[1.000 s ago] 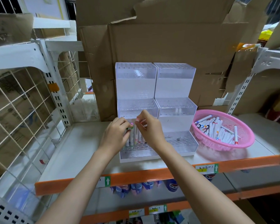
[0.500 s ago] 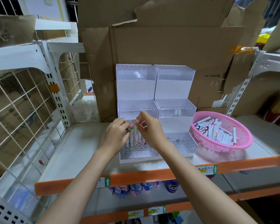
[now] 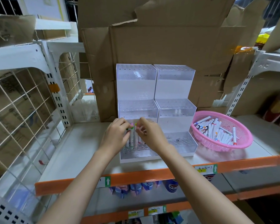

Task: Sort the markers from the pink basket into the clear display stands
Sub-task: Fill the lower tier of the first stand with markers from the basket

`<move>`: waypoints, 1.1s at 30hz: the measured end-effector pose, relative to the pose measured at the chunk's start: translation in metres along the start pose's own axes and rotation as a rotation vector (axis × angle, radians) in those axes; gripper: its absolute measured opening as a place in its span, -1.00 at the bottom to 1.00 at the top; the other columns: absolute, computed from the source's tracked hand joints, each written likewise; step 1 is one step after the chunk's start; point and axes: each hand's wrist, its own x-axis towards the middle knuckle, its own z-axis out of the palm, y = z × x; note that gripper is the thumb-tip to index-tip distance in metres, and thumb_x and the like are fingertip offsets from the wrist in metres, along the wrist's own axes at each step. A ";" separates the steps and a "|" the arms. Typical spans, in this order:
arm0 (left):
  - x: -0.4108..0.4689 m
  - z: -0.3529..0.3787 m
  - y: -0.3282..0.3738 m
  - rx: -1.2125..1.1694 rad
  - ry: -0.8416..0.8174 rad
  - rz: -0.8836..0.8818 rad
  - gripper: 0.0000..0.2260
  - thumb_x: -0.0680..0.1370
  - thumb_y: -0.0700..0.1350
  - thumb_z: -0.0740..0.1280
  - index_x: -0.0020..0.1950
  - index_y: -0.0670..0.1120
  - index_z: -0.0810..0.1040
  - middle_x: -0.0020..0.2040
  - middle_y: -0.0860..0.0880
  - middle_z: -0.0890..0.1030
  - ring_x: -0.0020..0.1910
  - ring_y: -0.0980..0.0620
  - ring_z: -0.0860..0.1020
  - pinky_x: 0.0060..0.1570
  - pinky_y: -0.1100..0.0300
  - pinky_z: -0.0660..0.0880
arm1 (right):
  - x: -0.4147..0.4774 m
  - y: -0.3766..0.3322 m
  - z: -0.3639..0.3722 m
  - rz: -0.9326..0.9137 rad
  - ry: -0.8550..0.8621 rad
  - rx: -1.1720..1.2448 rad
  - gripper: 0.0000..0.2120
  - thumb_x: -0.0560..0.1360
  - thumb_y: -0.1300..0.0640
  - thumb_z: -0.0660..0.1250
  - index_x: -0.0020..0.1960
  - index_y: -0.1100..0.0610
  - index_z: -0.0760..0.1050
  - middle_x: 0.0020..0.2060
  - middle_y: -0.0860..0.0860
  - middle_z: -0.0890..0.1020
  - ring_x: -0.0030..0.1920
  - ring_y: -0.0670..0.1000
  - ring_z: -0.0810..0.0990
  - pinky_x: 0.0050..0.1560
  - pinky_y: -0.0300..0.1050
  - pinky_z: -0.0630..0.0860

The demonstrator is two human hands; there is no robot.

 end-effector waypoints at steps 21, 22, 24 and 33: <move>0.006 0.003 0.006 -0.010 0.002 -0.072 -0.89 0.50 -0.15 0.34 -0.01 -0.14 0.61 -0.14 -0.05 0.54 -0.11 -0.06 0.51 -0.11 0.03 0.50 | -0.012 0.012 -0.005 0.075 0.073 -0.021 -0.79 0.50 0.09 0.38 0.10 0.09 0.47 -0.08 -0.04 0.56 -0.17 -0.02 0.48 -0.24 -0.06 0.47; 0.009 0.005 0.010 -0.007 0.000 -0.063 -0.85 0.51 -0.10 0.31 -0.02 -0.13 0.61 -0.14 -0.04 0.53 -0.13 -0.05 0.50 -0.13 0.03 0.50 | -0.015 0.015 -0.009 0.073 0.095 -0.019 -0.79 0.50 0.10 0.38 0.10 0.09 0.49 -0.07 -0.03 0.57 -0.14 0.00 0.50 -0.23 -0.06 0.47; 0.015 0.009 0.020 0.002 -0.030 -0.031 -0.77 0.52 -0.01 0.22 -0.02 -0.11 0.60 -0.14 -0.01 0.52 -0.14 -0.04 0.50 -0.14 0.05 0.49 | -0.019 0.025 -0.017 0.071 0.137 -0.006 -0.81 0.49 0.14 0.38 0.10 0.10 0.52 -0.06 -0.01 0.59 -0.06 0.01 0.54 -0.18 -0.06 0.48; 0.057 0.068 0.100 -0.043 -0.185 0.172 -0.66 0.46 0.01 0.17 0.05 -0.13 0.60 -0.01 -0.05 0.58 -0.05 -0.09 0.58 -0.06 0.08 0.53 | -0.057 0.098 -0.084 0.317 0.142 -0.145 -0.57 0.53 0.07 0.32 0.39 0.05 0.40 0.25 0.04 0.54 0.24 0.06 0.46 0.18 -0.12 0.37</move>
